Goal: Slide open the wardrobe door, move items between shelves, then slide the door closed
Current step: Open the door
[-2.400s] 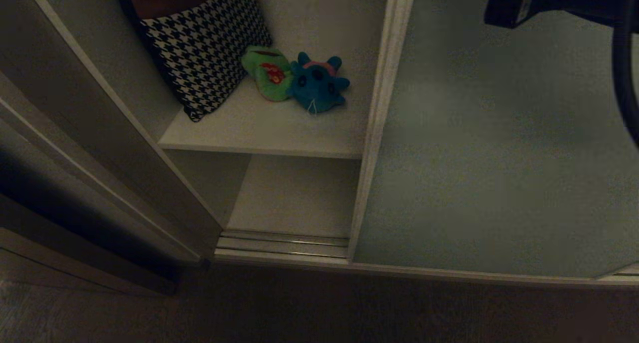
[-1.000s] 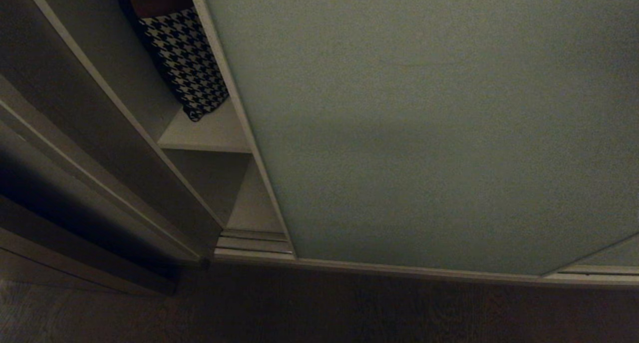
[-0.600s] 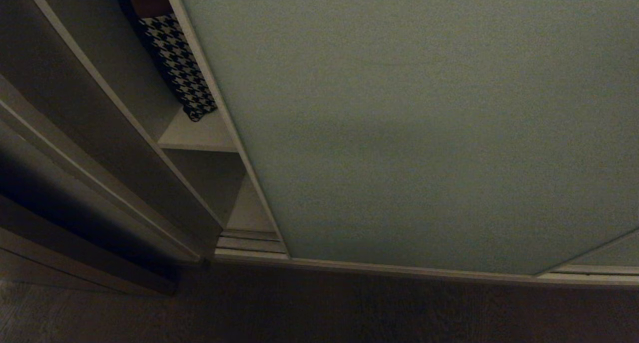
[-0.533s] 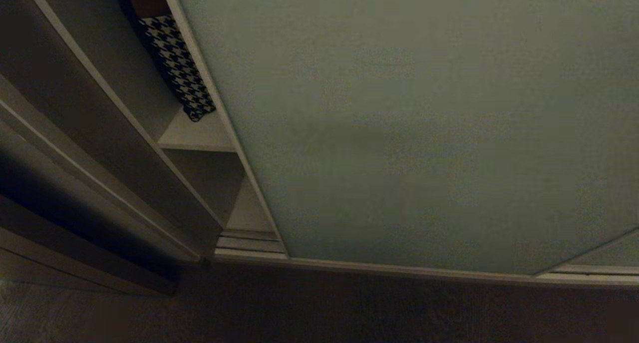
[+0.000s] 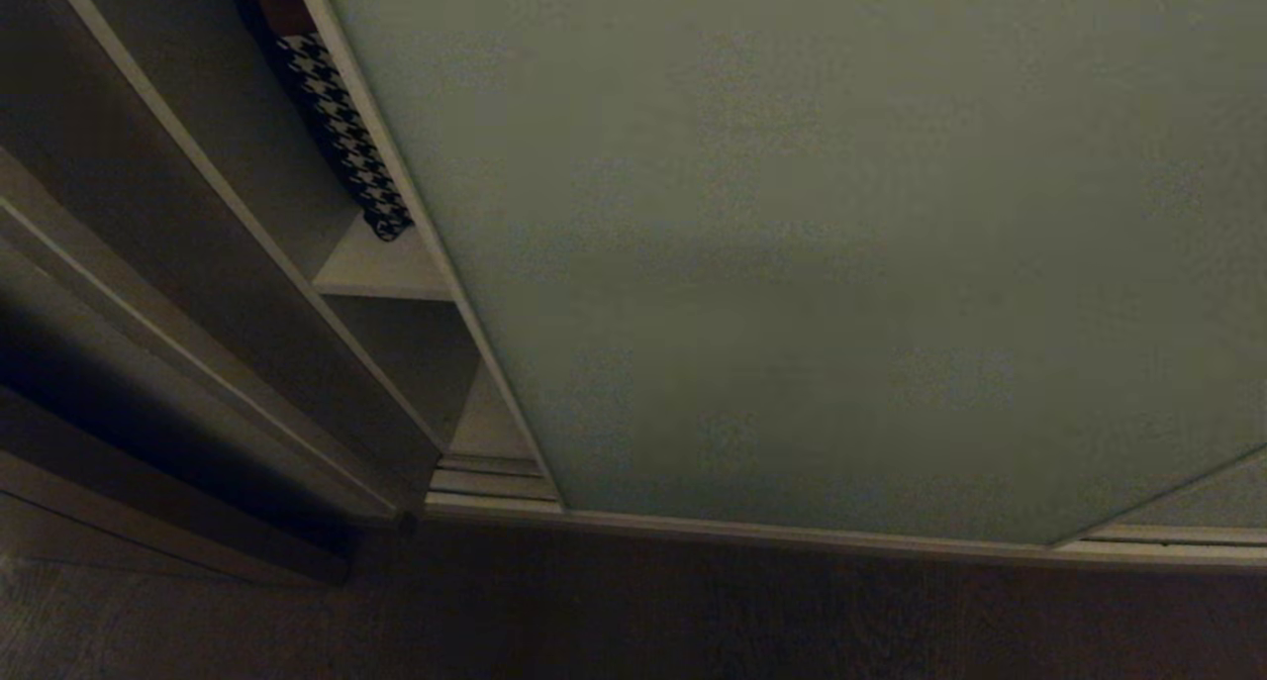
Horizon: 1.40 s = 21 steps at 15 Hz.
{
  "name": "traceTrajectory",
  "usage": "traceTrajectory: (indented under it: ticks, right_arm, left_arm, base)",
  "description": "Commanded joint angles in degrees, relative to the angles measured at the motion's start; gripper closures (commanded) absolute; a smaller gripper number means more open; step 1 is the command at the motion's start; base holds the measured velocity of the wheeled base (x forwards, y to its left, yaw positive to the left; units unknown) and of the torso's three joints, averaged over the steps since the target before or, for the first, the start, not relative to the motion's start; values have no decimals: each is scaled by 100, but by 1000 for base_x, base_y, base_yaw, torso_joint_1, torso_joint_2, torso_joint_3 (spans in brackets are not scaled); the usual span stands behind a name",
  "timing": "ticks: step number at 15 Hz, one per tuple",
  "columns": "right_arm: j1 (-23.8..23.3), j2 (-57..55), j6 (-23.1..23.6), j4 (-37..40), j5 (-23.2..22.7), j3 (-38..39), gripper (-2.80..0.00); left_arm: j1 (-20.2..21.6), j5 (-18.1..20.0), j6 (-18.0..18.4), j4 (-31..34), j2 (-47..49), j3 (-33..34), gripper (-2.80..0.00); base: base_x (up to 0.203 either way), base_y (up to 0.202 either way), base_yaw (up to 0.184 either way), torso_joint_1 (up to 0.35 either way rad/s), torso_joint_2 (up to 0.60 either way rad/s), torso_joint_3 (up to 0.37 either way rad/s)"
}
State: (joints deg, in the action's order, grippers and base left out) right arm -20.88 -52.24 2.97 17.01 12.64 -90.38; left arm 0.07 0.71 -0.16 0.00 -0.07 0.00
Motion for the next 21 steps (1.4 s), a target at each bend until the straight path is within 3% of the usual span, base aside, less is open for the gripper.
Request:
traceTrajectory:
  ticks: [1,2,3,7,9,12,14,16,19,21]
  right_arm:
    - [-948,-157,-255,14,680,-111,0]
    - [-1060,-267,-367,19,1238,-160,0]
    - [-1234,-345,-408,10,1437,-186,0]
    - [-2686,-850,-605,-19,1481,-525,0]
    - [-3530,-1237,-745,-1,1275,-686,0]
    - [-4479,-2068,-900,-102,591,-920,0]
    - [-4842,-2573,-1095,-239,123,-1314,0]
    - [-4919,-3011,-1416,-364,-438,-1670,0]
    - [-4937,-3303,-2105,-386,-2090,-1979,0]
    - [-4970,-3290,-3069,-405,-3116,-1998,0]
  left_arm:
    - [1,0,-2,0,-1,0,0]
    - [1,0,-2,0,7,0,0]
    - [1,0,7,0,-1,0,0]
    - [1,0,-2,0,0,0,0]
    - [1,0,-2,0,-1,0,0]
    - [1,0,-2,0,7,0,0]
    - [1,0,-2,0,7,0,0]
    - [1,0,-2,0,-1,0,0]
    - [1,0,-2,0,7,0,0]
    - [1,0,-2,0,7,0,0]
  base:
    - [0,0,0,0,0,0]
    - [0,0,0,0,0,0]
    - [0,0,0,0,0,0]
    - [0,0,0,0,0,0]
    - [0,0,0,0,0,0]
    - [0,0,0,0,0,0]
    - [0,0,0,0,0,0]
    - [0,0,0,0,0,0]
    - [0,0,0,0,0,0]
    - [0,0,0,0,0,0]
